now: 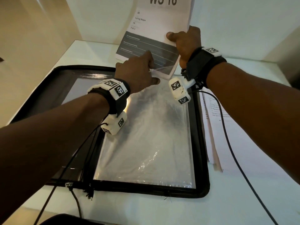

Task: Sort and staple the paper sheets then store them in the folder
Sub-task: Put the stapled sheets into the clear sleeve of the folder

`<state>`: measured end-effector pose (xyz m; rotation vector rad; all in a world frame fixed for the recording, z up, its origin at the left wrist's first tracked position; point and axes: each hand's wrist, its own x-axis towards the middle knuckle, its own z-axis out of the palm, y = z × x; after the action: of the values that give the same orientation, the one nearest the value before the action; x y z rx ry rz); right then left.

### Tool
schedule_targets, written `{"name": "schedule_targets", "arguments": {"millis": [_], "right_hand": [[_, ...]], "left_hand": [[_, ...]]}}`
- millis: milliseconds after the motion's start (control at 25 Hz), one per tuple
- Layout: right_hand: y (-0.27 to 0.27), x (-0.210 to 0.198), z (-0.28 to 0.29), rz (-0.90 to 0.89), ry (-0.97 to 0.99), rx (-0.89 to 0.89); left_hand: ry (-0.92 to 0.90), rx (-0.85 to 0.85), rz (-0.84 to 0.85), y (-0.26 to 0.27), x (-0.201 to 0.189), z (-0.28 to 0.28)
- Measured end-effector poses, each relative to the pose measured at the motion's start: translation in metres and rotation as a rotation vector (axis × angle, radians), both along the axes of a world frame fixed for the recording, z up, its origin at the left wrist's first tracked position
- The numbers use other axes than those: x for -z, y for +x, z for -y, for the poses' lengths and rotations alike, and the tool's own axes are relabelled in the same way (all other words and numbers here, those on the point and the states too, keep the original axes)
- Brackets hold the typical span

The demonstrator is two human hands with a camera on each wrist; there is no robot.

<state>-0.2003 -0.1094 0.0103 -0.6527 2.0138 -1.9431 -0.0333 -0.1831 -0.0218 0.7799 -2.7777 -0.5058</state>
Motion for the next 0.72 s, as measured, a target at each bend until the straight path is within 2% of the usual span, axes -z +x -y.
{"name": "schedule_targets", "arguments": {"millis": [120,320,440,600,720], "right_hand": [[-0.012,-0.003,-0.002,-0.082,0.071,-0.025],[-0.024,0.003,-0.006,-0.070,0.178,-0.072],[-0.025,0.004,-0.009,-0.163,0.305,-0.133],[-0.030,0.001,-0.013,-0.145,0.370,-0.159],[-0.030,-0.004,-0.012,-0.160,0.243,-0.064]], "left_hand": [[0.013,-0.064,0.042,0.013,-0.005,0.008],[0.122,-0.214,0.115,0.037,-0.005,0.049],[0.200,-0.245,0.046,0.043,0.001,0.069],[0.215,-0.179,-0.065,0.043,0.000,0.071],[0.174,-0.089,-0.087,0.039,-0.001,0.060]]}}
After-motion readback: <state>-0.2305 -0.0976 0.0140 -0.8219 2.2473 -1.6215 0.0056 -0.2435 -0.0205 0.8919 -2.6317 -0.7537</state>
